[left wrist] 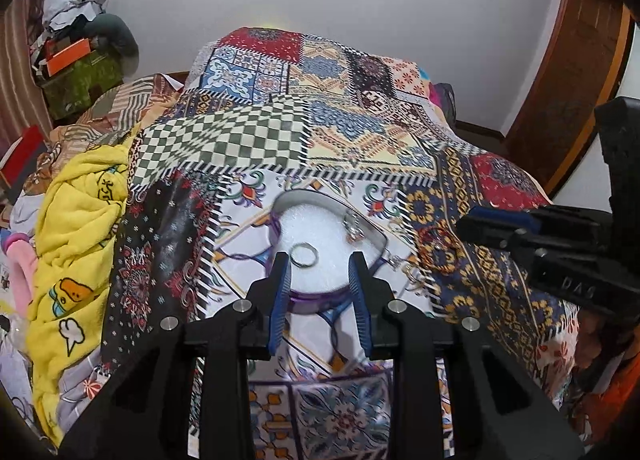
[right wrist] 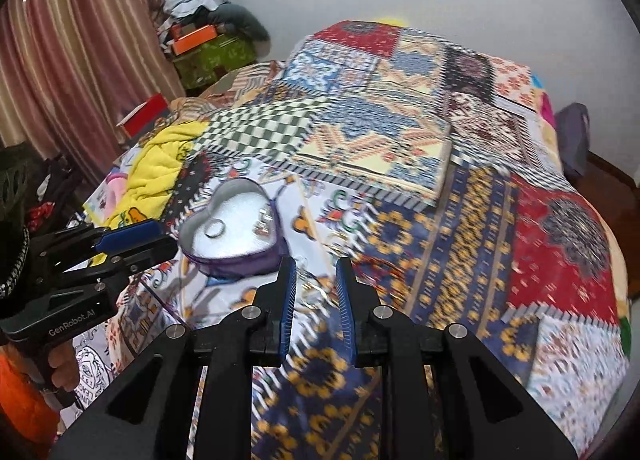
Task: Organize jewelry
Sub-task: 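Move both tools back to the jewelry beside the tin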
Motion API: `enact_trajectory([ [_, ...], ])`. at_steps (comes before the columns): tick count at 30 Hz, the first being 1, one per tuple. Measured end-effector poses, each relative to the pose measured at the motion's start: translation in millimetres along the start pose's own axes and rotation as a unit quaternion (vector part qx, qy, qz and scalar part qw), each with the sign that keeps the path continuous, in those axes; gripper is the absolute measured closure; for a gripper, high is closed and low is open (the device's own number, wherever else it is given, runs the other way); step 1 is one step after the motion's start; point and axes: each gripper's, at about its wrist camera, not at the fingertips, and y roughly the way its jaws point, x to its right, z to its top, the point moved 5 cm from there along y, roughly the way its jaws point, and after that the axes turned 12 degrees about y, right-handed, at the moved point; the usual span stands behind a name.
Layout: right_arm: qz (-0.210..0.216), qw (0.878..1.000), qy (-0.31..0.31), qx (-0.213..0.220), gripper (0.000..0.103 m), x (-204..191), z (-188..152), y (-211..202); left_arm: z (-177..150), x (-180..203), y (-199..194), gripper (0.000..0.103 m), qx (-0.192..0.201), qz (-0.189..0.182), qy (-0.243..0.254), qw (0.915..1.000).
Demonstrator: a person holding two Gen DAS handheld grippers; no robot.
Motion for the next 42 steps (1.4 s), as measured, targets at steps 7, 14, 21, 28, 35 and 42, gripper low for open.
enact_trajectory([
  [7, -0.020, 0.999, 0.036, 0.002, 0.084, 35, -11, -14, -5, 27, 6, 0.073, -0.018, -0.018, 0.014, 0.9996],
  [14, -0.031, 0.998, 0.052, -0.006, 0.083, 60, -22, -13, -5, 62, 27, 0.073, -0.040, -0.041, 0.038, 0.9976],
  [21, -0.029, 0.999, 0.044, -0.009, 0.061, 68, -32, -8, -6, 78, 58, 0.073, -0.067, -0.058, 0.042, 0.9952],
  [28, -0.022, 0.999, 0.046, -0.019, 0.061, 76, -31, 1, -8, 83, 85, 0.073, -0.094, -0.073, 0.036, 0.9922],
  [35, -0.014, 0.999, 0.037, -0.029, 0.061, 76, -30, 12, -5, 90, 100, 0.073, -0.089, -0.063, 0.052, 0.9927],
  [42, -0.006, 0.999, 0.038, -0.034, 0.061, 75, -28, 19, -1, 94, 108, 0.073, -0.076, -0.054, 0.071, 0.9931],
])
